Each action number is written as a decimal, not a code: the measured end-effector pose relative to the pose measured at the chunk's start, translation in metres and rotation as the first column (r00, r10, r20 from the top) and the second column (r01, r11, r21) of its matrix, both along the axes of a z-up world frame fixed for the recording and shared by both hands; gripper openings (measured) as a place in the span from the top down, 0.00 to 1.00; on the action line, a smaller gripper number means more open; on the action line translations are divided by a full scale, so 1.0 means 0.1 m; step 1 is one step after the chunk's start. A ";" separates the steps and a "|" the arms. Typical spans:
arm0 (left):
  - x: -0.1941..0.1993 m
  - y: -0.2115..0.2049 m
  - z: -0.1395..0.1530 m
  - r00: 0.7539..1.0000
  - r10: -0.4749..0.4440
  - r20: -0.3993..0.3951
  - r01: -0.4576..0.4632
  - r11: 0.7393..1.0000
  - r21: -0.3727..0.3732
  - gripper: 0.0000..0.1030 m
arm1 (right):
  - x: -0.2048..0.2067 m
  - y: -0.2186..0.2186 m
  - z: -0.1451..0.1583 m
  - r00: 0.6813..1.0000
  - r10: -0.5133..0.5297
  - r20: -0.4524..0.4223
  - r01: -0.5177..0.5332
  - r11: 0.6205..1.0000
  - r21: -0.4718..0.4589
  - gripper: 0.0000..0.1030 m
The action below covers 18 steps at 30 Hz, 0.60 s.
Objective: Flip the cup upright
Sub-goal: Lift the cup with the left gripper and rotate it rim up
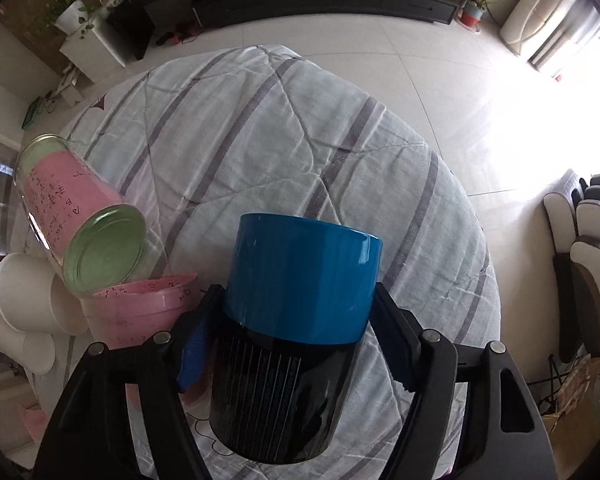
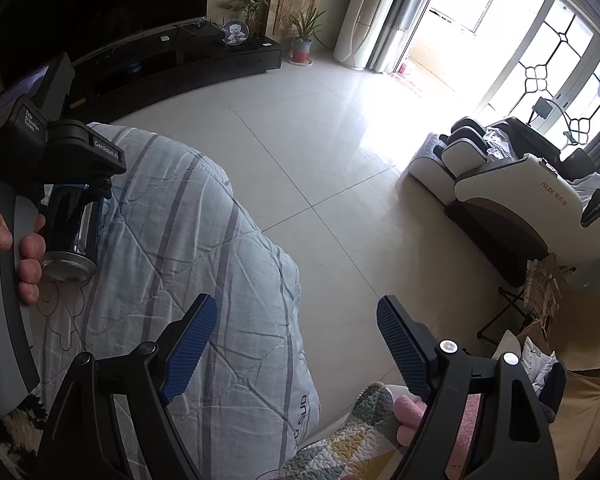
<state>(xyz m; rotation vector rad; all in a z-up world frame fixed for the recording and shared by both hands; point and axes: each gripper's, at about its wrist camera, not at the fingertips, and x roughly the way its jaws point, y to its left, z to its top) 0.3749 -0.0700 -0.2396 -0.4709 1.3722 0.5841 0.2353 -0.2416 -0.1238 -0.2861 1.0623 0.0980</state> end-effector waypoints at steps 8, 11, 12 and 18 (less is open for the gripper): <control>0.01 -0.05 0.13 0.997 -0.070 0.013 0.071 0.997 -0.034 0.30 | -0.03 0.01 0.06 1.000 -0.014 0.014 0.014 1.000 0.007 0.19; -0.02 -0.11 0.22 0.994 -0.104 0.021 0.105 0.993 -0.046 0.31 | -0.06 0.00 0.08 0.999 -0.031 0.014 0.031 0.999 0.009 0.19; -0.04 -0.13 0.25 0.993 -0.116 0.019 0.117 0.992 -0.049 0.31 | -0.07 -0.01 0.09 0.999 -0.039 0.013 0.039 0.999 0.010 0.19; -0.18 -0.27 0.41 0.982 -0.190 0.018 0.191 0.980 -0.059 0.31 | -0.20 -0.07 0.17 0.997 -0.077 0.014 0.076 0.997 0.029 0.19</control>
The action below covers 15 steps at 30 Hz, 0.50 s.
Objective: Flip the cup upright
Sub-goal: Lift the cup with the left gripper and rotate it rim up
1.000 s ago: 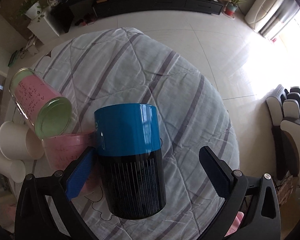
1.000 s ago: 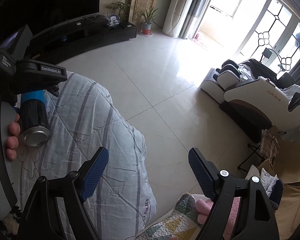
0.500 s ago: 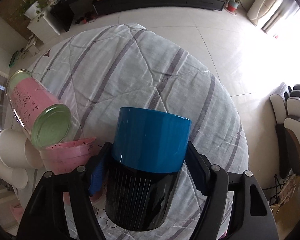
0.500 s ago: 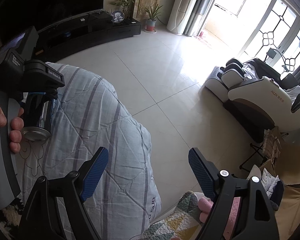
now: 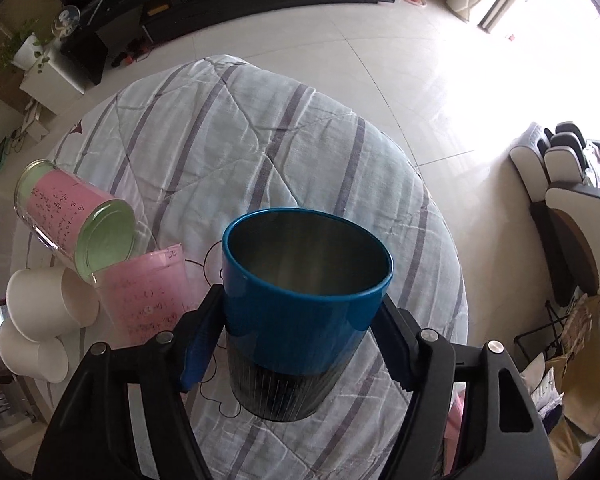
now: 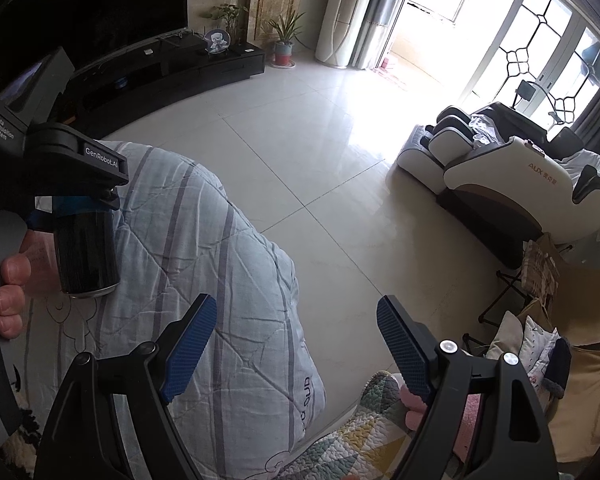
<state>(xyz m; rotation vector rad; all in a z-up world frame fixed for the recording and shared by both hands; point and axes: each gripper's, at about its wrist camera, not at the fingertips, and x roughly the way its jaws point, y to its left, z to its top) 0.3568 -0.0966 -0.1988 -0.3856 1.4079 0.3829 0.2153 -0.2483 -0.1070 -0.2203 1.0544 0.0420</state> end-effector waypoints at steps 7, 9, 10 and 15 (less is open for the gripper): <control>-0.13 -0.15 0.02 0.997 -0.080 0.009 0.080 0.996 0.044 0.32 | -0.14 -0.02 0.05 1.000 -0.031 0.004 0.031 1.000 0.007 0.19; -0.08 -0.24 -0.02 0.996 -0.091 0.021 0.089 0.993 0.075 0.32 | -0.17 -0.02 0.03 0.999 -0.037 0.001 0.037 0.999 0.007 0.19; -0.08 -0.27 -0.05 0.996 -0.087 0.029 0.085 0.992 0.090 0.32 | -0.19 -0.02 0.02 0.999 -0.039 -0.002 0.039 0.999 0.005 0.19; 0.05 -0.22 -0.32 0.998 -0.069 -0.009 0.070 0.993 0.100 0.30 | -0.25 -0.09 -0.06 0.998 -0.052 -0.024 0.052 0.999 -0.013 0.19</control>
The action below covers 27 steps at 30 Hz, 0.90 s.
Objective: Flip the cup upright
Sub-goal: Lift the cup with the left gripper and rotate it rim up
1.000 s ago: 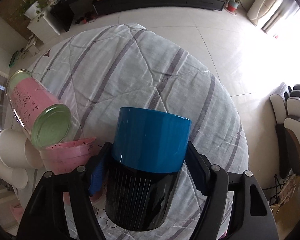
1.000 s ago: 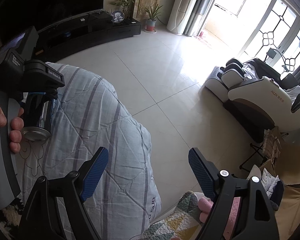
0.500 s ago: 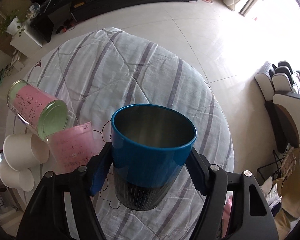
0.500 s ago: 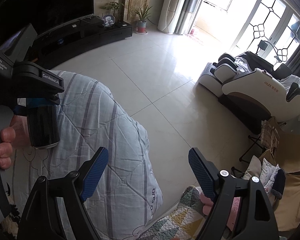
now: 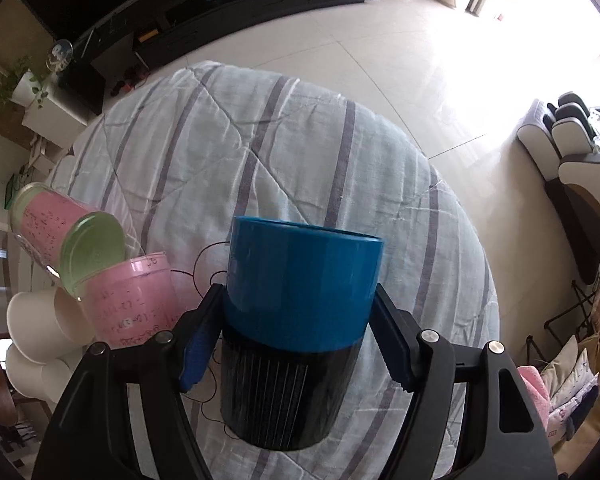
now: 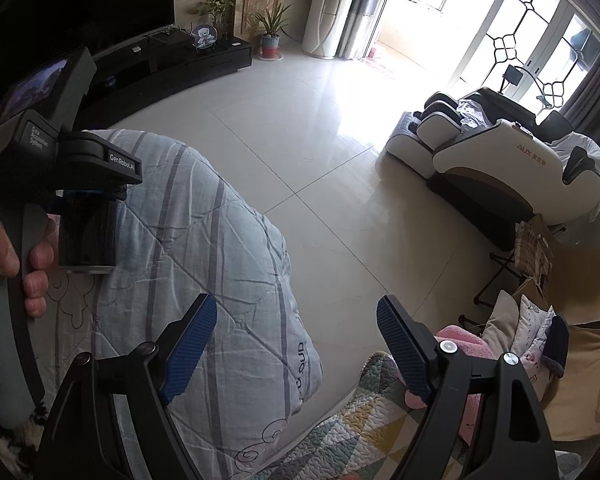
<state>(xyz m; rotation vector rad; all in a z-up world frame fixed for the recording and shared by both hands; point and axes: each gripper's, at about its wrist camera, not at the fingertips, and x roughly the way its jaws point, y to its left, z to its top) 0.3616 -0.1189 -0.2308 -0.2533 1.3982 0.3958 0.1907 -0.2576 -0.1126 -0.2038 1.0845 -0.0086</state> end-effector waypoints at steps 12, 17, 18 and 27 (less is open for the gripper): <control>-0.04 0.02 -0.19 0.998 -0.031 -0.059 0.030 1.000 -0.006 0.32 | 0.04 -0.14 -0.02 0.999 -0.033 -0.007 0.033 0.999 0.006 0.19; -0.26 -0.06 -0.12 0.993 -0.076 -0.086 0.074 0.997 -0.020 0.33 | -0.01 -0.09 0.07 1.000 -0.022 0.010 0.022 1.000 0.022 0.19; -0.32 -0.07 -0.11 0.992 -0.089 -0.093 0.087 0.996 -0.020 0.33 | -0.02 -0.08 0.09 1.000 -0.023 0.013 0.022 0.999 0.026 0.19; -0.98 0.07 -0.14 0.969 -0.183 -0.164 0.174 0.982 -0.066 0.33 | -0.32 -0.01 0.24 0.997 -0.070 0.027 0.069 0.997 0.027 0.19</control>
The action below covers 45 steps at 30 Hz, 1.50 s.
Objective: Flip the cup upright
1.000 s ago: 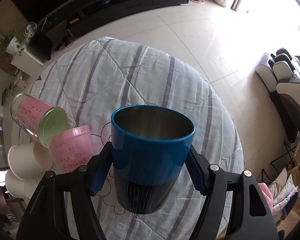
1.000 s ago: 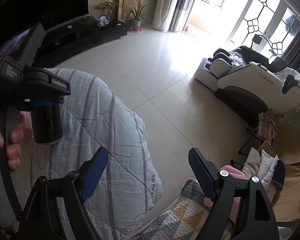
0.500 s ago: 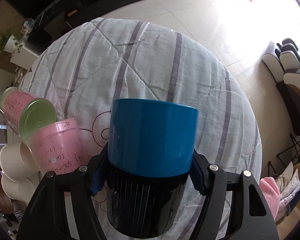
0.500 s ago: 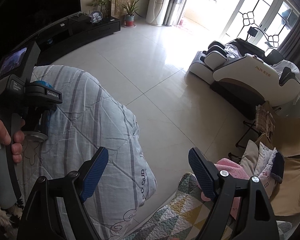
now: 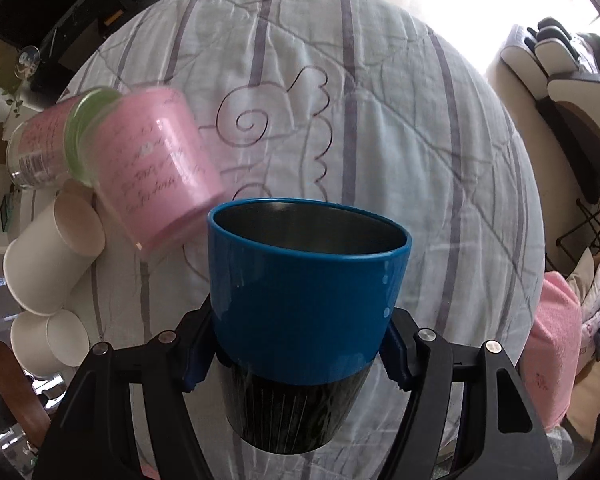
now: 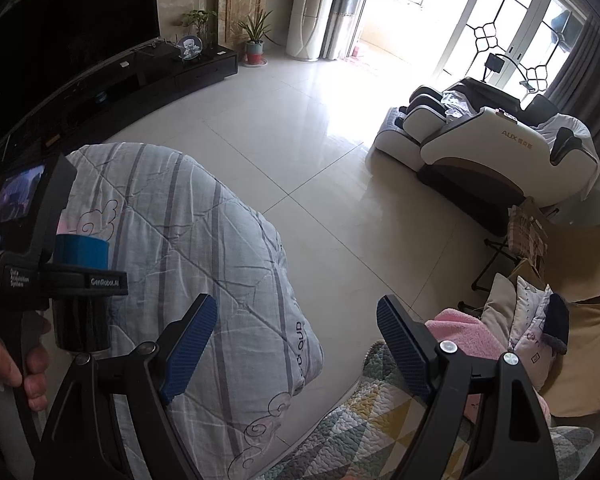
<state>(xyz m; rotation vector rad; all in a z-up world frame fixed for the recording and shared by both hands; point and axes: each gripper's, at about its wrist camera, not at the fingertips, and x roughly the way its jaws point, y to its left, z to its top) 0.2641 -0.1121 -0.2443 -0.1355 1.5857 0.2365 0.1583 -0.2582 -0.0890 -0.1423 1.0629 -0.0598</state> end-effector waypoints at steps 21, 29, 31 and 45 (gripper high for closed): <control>-1.55 1.04 -0.14 0.993 -0.108 -0.040 0.106 0.992 -0.070 0.13 | -1.12 0.81 0.04 0.998 -0.067 -0.005 0.067 0.997 -0.027 0.19; -1.73 1.10 0.02 0.992 -0.129 0.014 0.130 0.990 -0.060 0.02 | -1.20 0.87 0.11 0.998 -0.067 0.016 0.068 0.997 -0.033 0.19; -1.75 1.13 0.08 0.992 -0.129 0.016 0.129 0.989 -0.065 0.02 | -1.21 0.86 0.12 0.997 -0.072 0.023 0.073 0.997 -0.034 0.19; -1.91 1.81 1.13 0.975 -0.144 0.169 0.150 0.988 -0.027 0.02 | -1.35 1.12 0.21 0.997 -0.053 0.050 0.052 0.999 0.012 0.19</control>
